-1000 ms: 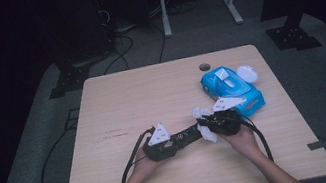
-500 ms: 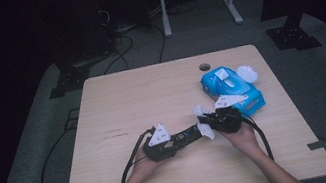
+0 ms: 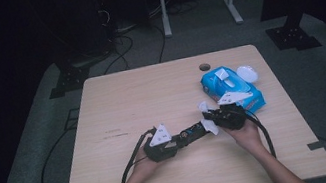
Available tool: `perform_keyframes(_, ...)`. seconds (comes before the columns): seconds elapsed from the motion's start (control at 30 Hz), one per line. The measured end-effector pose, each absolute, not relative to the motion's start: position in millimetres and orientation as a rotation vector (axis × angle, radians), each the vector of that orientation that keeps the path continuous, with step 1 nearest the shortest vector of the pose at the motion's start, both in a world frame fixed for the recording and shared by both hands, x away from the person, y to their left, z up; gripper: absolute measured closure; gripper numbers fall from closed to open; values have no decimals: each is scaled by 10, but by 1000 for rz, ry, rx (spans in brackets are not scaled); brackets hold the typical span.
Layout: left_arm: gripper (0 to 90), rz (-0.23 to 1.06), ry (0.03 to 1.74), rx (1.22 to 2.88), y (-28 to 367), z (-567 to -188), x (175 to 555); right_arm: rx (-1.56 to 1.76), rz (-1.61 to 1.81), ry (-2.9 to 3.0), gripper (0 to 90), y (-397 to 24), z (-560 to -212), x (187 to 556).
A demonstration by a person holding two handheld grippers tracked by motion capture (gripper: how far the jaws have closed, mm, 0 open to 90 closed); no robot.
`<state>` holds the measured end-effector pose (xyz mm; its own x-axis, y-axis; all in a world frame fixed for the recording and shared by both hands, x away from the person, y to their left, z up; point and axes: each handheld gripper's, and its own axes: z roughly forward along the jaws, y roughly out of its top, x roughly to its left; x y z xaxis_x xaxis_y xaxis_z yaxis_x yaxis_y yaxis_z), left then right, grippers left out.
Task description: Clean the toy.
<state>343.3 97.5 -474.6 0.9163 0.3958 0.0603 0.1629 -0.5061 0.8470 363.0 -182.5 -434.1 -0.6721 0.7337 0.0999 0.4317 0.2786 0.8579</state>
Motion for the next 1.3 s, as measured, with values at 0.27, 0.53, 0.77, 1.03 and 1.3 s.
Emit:
perform_keyframes(0.27,707,296,394,2113,976,-4736,3441,1030,1439,2269,825,-1761,-4287,3590)
perform_keyframes(0.53,709,298,389,2117,975,-4732,3439,1119,1417,2230,826,-1987,-4299,3608)
perform_keyframes(0.77,711,301,388,2114,996,-4722,3438,1106,1401,2256,826,-1901,-4340,3618)
perform_keyframes(1.03,712,307,389,2112,991,-4722,3437,1012,1444,2315,826,-1661,-4304,3551)
perform_keyframes(1.3,712,304,385,2114,996,-4721,3440,1038,1394,2290,826,-1731,-4304,3582)
